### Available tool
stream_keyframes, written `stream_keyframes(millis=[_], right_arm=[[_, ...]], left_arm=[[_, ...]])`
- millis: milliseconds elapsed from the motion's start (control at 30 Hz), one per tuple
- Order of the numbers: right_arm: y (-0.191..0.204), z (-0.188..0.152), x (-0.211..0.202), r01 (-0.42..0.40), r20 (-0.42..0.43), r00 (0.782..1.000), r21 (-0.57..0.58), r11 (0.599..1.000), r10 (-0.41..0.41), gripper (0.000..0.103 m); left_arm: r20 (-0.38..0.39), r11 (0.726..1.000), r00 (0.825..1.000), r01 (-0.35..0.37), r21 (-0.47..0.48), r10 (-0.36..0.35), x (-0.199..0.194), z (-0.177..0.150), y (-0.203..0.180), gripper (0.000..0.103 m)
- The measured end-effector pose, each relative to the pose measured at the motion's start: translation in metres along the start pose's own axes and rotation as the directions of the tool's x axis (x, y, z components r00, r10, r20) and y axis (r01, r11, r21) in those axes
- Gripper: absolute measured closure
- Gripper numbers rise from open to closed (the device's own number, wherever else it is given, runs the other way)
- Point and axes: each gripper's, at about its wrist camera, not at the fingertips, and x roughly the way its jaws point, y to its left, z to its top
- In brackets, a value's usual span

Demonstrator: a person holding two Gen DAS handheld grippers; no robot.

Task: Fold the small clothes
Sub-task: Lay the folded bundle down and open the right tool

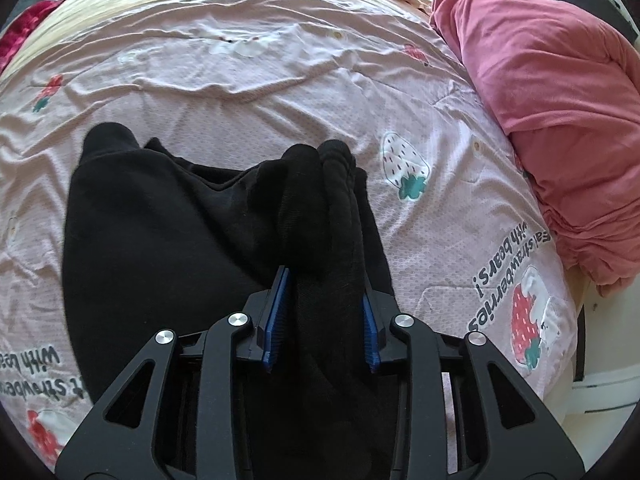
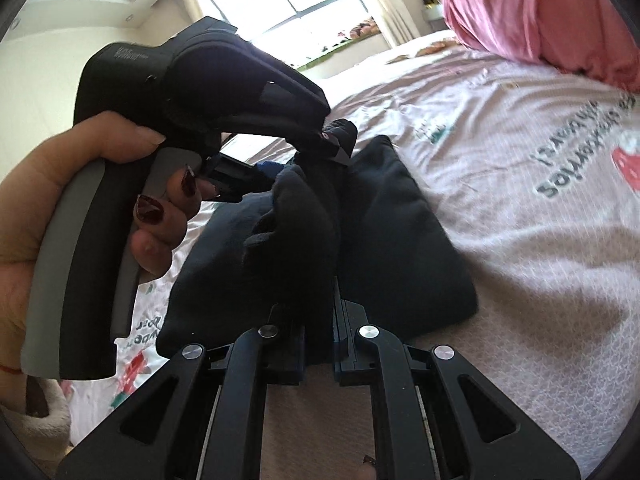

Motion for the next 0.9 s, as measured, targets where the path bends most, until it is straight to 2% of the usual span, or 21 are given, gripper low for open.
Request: stream_keyframes(millis=[133,167,233,300,333,400,500,533,667,700,733,767,833,900], right_arm=[[-0.015,-0.005,-0.003,-0.018,-0.023,1.0,0.088,0.996,0.02,0.094],[-0.018,-0.005,-0.003,-0.028,-0.029,0.999,0.113,0.993,0.031,0.092],[-0.027,-0.006,-0.004,-0.071,-0.04,0.996,0.172,0.983,0.079,0.089],[-0.03,-0.005,-0.005,-0.113,-0.057,0.99,0.205,0.972,0.128,0.077],[-0.031,-0.004,-0.006,-0.136,-0.06,0.987,0.22,0.966,0.152,0.074],[-0.031,0.0,-0.008,-0.167,-0.063,0.98,0.238,0.957,0.186,0.054],[-0.025,0.01,-0.008,-0.214,-0.08,0.967,0.246,0.945,0.24,0.03],[-0.022,0.014,-0.008,-0.209,-0.084,0.969,0.239,0.948,0.234,0.03],[-0.02,0.035,0.006,-0.167,-0.1,0.976,0.214,0.963,0.191,0.03],[-0.026,0.04,0.01,-0.16,-0.106,0.977,0.208,0.965,0.185,0.037],[-0.027,0.045,0.017,-0.141,-0.129,0.978,0.186,0.972,0.166,0.049],[-0.027,0.049,0.022,-0.123,-0.147,0.978,0.152,0.981,0.146,0.082],[-0.028,0.055,0.022,-0.122,-0.149,0.979,0.094,0.988,0.136,0.086],[-0.026,0.061,0.016,-0.082,-0.133,0.988,0.021,0.996,0.084,0.087]], left_arm=[[-0.01,0.997,0.998,0.07,0.011,-0.07,0.006,-0.001,-0.007,0.062],[-0.001,0.996,0.996,0.092,0.014,-0.092,0.004,-0.002,-0.008,0.054],[0.026,0.986,0.986,0.167,0.022,-0.168,-0.008,-0.003,-0.008,0.047],[0.065,0.981,0.979,0.189,0.036,-0.191,-0.023,-0.004,-0.004,0.047],[0.088,0.981,0.978,0.188,0.043,-0.191,-0.031,-0.005,0.0,0.047],[0.156,0.989,0.977,0.14,0.05,-0.147,-0.05,-0.01,0.015,0.047],[0.233,0.999,0.972,0.033,0.024,-0.038,-0.069,-0.024,0.046,0.046],[0.253,1.0,0.968,0.001,0.011,-0.003,-0.072,-0.031,0.057,0.046],[0.266,0.996,0.96,-0.088,-0.011,0.088,-0.071,-0.057,0.083,0.046],[0.262,0.995,0.96,-0.101,-0.011,0.101,-0.067,-0.064,0.087,0.046],[0.252,0.993,0.961,-0.114,-0.01,0.113,-0.063,-0.071,0.089,0.046],[0.247,0.993,0.962,-0.115,-0.01,0.114,-0.059,-0.076,0.09,0.045],[0.251,0.994,0.962,-0.11,-0.016,0.111,-0.058,-0.085,0.09,0.045],[0.268,0.993,0.957,-0.115,0.0,0.11,-0.061,-0.091,0.087,0.045]])
